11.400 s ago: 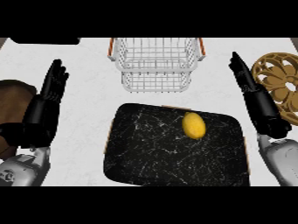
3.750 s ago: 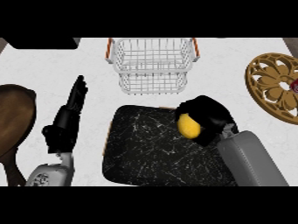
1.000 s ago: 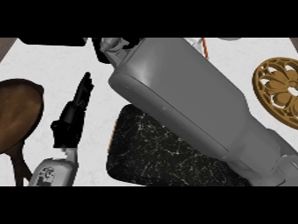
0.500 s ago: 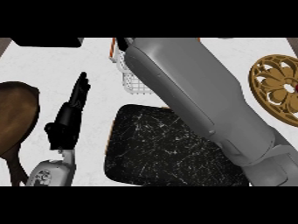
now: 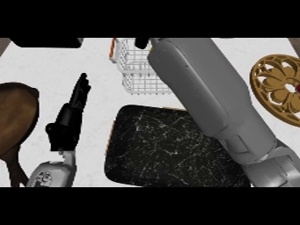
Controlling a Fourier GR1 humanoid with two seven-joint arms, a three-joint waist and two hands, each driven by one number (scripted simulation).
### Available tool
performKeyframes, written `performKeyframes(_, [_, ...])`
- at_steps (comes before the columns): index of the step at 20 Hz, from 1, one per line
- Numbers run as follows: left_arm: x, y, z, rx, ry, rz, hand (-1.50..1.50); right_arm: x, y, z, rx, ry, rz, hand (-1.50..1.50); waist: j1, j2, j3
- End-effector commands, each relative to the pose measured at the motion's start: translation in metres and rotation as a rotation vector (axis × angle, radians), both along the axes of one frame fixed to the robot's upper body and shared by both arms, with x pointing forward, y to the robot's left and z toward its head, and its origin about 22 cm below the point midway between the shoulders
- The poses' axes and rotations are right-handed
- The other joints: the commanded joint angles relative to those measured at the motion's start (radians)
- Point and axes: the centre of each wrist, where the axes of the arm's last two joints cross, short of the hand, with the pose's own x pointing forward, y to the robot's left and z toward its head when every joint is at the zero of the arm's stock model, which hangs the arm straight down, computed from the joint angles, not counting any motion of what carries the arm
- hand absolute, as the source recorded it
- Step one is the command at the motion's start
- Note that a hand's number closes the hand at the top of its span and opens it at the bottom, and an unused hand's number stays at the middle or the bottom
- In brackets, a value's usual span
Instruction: Pick the lemon from the tray and place it in the tiered basket
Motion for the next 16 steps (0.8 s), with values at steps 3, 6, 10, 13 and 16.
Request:
performKeyframes(3, [0.001, -0.004, 0.005, -0.005, -0.003, 0.018, 0.0, -0.001, -0.013, 0.008, 0.272, -0.175, -0.118, -1.5, -0.013, -0.004, 0.001])
performKeyframes(6, [-0.005, -0.007, -0.014, -0.002, 0.026, 0.029, 0.0, -0.008, -0.025, 0.023, 0.363, -0.269, -0.189, -1.5, -0.039, -0.012, 0.001])
performKeyframes(10, [-0.001, 0.021, -0.017, 0.007, 0.016, 0.051, 0.0, -0.008, -0.056, 0.018, 0.415, -0.275, -0.324, -1.5, -0.061, -0.016, 0.001])
performKeyframes(13, [-0.01, 0.019, -0.011, -0.007, 0.033, 0.049, 0.0, -0.023, -0.078, 0.031, 0.51, -0.308, -0.352, -1.5, -0.071, -0.03, 0.002])
performKeyframes(16, [-0.008, 0.019, -0.014, 0.011, 0.023, 0.084, 0.0, -0.04, -0.118, 0.02, 0.573, -0.365, -0.367, -1.5, -0.107, -0.035, 0.004])
